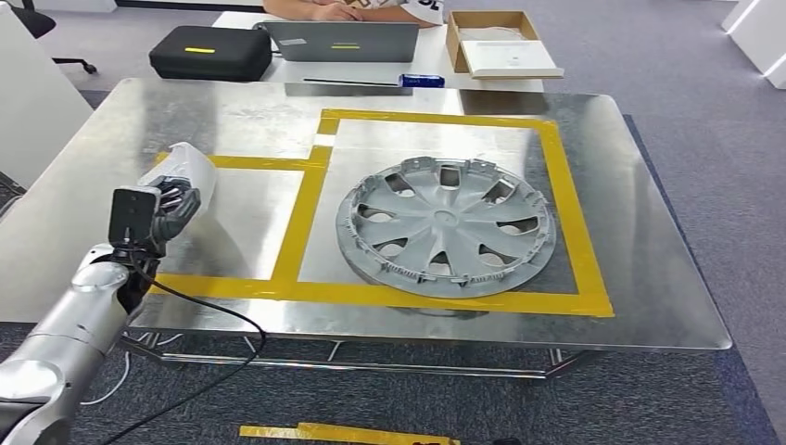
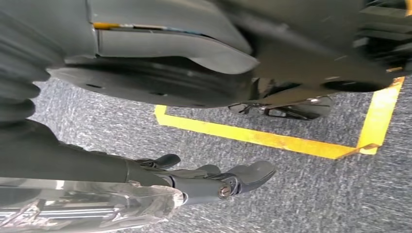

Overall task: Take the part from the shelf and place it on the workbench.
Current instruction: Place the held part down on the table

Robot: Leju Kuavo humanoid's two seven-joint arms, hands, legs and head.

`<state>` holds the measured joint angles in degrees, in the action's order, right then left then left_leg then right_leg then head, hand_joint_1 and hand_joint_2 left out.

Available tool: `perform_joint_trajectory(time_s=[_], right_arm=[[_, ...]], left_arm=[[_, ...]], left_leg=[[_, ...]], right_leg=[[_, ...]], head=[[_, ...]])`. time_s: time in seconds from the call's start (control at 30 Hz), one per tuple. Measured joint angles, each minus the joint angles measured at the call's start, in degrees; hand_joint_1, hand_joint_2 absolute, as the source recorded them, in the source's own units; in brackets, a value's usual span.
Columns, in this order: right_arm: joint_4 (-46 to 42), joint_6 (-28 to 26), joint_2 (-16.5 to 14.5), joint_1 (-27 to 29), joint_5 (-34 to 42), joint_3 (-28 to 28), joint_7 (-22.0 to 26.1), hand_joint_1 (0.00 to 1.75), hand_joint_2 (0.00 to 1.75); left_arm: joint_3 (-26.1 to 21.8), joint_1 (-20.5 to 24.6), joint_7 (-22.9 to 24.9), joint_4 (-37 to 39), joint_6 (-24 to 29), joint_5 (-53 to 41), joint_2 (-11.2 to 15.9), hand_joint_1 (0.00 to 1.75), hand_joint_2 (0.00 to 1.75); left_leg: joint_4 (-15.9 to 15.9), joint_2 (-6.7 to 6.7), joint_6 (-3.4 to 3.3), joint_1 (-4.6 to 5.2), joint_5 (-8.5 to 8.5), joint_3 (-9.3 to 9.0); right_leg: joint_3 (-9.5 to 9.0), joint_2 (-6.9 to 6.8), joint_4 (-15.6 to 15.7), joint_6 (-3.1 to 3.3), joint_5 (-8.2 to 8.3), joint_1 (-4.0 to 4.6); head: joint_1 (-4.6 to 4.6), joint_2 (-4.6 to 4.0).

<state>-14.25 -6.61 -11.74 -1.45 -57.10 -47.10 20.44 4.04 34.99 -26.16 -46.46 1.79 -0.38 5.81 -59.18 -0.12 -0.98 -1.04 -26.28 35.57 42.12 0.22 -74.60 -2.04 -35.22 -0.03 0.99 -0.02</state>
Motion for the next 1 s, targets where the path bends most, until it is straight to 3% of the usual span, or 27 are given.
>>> perform_joint_trajectory(time_s=[0.03,0.1,0.13,0.2,0.33,0.37,0.43,0.5,0.53,0.57,0.63,0.7,0.83,0.9,1.0], right_arm=[[0.03,-0.02,0.01,0.07,0.01,0.0,-0.02,0.0,0.0],[0.06,-0.03,0.02,0.08,0.01,0.01,-0.04,0.0,0.0],[0.07,-0.03,0.04,0.04,0.01,0.02,-0.07,0.0,0.0],[0.14,-0.03,0.08,0.0,0.01,0.04,-0.11,0.0,0.0],[0.25,-0.1,0.14,0.3,-0.02,0.07,-0.37,0.0,0.0],[0.26,-0.15,0.14,0.29,-0.03,0.08,-0.42,0.0,0.0],[0.31,-0.21,0.14,0.3,-0.06,0.11,-0.49,0.0,0.0],[0.4,-0.21,0.15,0.47,-0.07,0.13,-0.56,0.0,0.0],[0.44,-0.2,0.15,0.55,-0.07,0.13,-0.6,0.0,0.0],[0.49,-0.19,0.15,0.59,-0.05,0.13,-0.61,0.0,0.0],[0.55,-0.16,0.15,0.56,-0.04,0.15,-0.62,0.0,0.0],[0.61,-0.16,0.15,0.53,-0.04,0.18,-0.66,0.0,0.0],[0.76,-0.17,0.18,0.62,-0.03,0.23,-0.9,0.0,0.0],[0.81,-0.2,0.21,0.6,-0.02,0.27,-1.02,0.0,0.0],[0.87,-0.26,0.22,0.61,0.08,0.31,-1.27,0.0,0.0]], left_arm=[[0.1,-0.11,0.0,0.15,-0.03,0.06,-0.07,0.93,1.75],[0.28,-0.19,0.05,0.32,-0.06,0.24,-0.18,0.1,1.75],[0.35,-0.2,0.11,0.36,-0.07,0.39,-0.23,0.0,1.75],[0.43,-0.22,0.35,0.39,0.05,0.73,-0.27,0.0,1.75],[0.68,-0.46,0.93,0.38,0.91,1.24,-0.25,0.0,1.75],[0.75,-0.49,1.18,0.37,1.3,1.34,-0.21,0.0,1.75],[0.81,-0.64,1.84,0.36,2.26,1.47,-0.04,0.0,1.75],[0.82,-1.06,2.44,0.37,3.45,1.41,0.13,0.0,0.87],[0.83,-1.3,2.64,0.37,4.04,1.36,0.17,0.0,0.44],[0.83,-1.48,2.73,0.38,4.51,1.4,0.2,0.0,0.0],[0.83,-1.53,2.75,0.37,5.01,1.91,0.28,0.0,0.0],[0.81,-1.39,2.75,0.33,4.98,2.92,0.37,0.0,0.0],[0.75,-1.34,2.73,0.01,4.64,4.29,0.7,0.0,0.0],[0.74,-1.25,2.79,-0.64,4.82,4.57,0.79,0.0,0.0],[0.73,-1.19,3.42,-1.72,6.2,4.94,0.8,0.0,0.0]], left_leg=[[0.0,-0.03,-0.01,0.02,-0.01,-0.02],[0.0,-0.15,0.01,0.03,-0.02,-0.12],[-0.02,-0.21,0.11,0.09,-0.03,-0.14],[-0.06,-0.26,0.56,0.27,0.01,-0.08],[-0.3,-0.26,1.89,0.07,-0.24,0.08],[-1.57,-0.23,2.18,0.02,-1.21,0.6],[-7.33,-0.16,2.6,-0.02,-4.58,3.12],[-13.79,-0.16,2.83,-0.04,-7.12,6.05],[-14.86,-0.15,2.85,-0.04,-6.95,6.55],[-13.8,-0.15,2.8,-0.04,-5.74,6.01],[-7.01,-0.11,2.49,-0.02,-1.97,2.6],[-1.04,-0.07,2.05,0.14,-0.28,-0.37],[0.66,-0.07,0.89,0.22,-0.24,-1.05],[0.98,-0.02,0.28,-0.03,-0.03,-1.19],[0.97,-0.02,-0.01,0.01,-0.05,-1.16]], right_leg=[[0.37,0.0,-0.4,0.03,0.57,0.0],[-2.31,0.01,5.47,0.38,4.32,0.0],[-4.36,0.02,9.66,0.61,5.95,0.03],[-7.24,0.09,15.11,0.99,7.48,0.14],[-7.95,0.09,16.35,2.02,7.9,0.17],[-8.04,0.05,16.57,2.41,8.09,0.06],[-8.13,0.03,16.76,2.87,8.21,0.0],[-8.14,0.05,16.74,2.98,8.19,0.03],[-8.15,0.05,16.71,2.99,8.17,0.04],[-8.16,0.05,16.68,2.97,8.16,0.05],[-8.23,0.05,16.57,2.81,8.07,0.07],[-8.09,0.07,16.33,2.38,7.92,0.29],[-7.67,-0.02,16.03,1.2,7.55,0.32],[-5.94,-0.05,12.44,0.55,5.23,0.2],[-0.89,-0.07,1.7,0.0,0.58,-0.08]], head=[[0.02,0.0],[0.03,0.0],[0.02,0.0],[-0.04,0.0],[-0.1,0.0],[-0.19,0.0],[-0.36,0.0],[-0.37,0.0],[-0.37,0.0],[-0.37,0.0],[-0.38,0.0],[-0.32,0.0],[-0.27,0.0],[0.01,0.0],[0.21,0.0]])
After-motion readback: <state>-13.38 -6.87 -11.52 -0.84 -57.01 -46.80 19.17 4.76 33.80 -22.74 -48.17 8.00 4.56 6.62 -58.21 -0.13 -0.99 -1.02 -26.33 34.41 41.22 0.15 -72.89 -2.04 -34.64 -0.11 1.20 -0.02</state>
